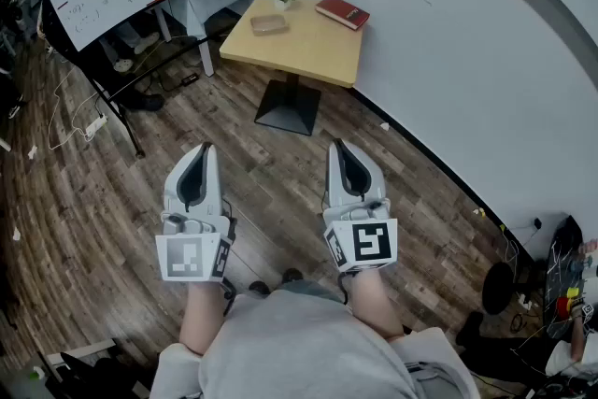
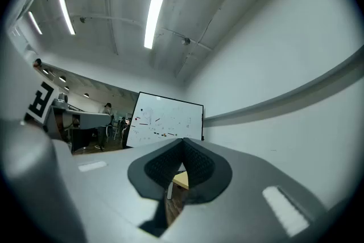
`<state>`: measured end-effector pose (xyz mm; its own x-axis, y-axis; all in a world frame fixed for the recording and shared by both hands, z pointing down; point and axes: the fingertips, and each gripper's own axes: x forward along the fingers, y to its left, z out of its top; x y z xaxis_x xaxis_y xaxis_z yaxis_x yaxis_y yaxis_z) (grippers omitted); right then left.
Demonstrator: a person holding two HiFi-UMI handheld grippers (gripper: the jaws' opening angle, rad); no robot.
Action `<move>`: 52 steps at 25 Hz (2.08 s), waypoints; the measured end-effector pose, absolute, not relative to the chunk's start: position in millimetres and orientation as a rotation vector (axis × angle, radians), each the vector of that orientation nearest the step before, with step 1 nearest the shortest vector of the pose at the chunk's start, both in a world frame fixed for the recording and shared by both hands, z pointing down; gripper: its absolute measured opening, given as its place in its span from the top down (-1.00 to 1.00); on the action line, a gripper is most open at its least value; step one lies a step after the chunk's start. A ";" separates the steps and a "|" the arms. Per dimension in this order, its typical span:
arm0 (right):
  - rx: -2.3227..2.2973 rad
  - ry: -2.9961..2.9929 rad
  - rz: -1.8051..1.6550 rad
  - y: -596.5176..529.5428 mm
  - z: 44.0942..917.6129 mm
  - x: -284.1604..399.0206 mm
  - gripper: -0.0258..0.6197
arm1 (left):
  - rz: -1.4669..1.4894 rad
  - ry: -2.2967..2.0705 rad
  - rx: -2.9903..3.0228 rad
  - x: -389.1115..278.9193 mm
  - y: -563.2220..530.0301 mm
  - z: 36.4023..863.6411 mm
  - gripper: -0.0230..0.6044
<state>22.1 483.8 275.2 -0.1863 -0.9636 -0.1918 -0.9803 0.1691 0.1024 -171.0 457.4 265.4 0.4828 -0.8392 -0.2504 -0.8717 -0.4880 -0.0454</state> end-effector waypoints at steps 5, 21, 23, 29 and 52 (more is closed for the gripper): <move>-1.944 2.340 0.315 484.7 273.2 24.4 0.92 | 0.295 1.487 -2.553 -167.4 458.6 262.9 0.91; -1.870 2.351 0.325 478.9 276.1 45.3 0.92 | 0.350 1.519 -2.554 -146.4 456.6 278.4 0.91; -1.876 2.346 0.317 478.0 277.9 48.1 0.92 | 0.343 1.535 -2.556 -145.6 455.3 278.4 0.91; -1.893 2.341 0.288 465.5 283.5 55.4 0.92 | 0.327 1.508 -2.539 -135.2 440.4 269.4 0.91; -1.921 2.337 0.302 275.0 274.4 35.1 0.92 | 0.320 1.472 -2.559 -149.8 246.6 263.6 0.91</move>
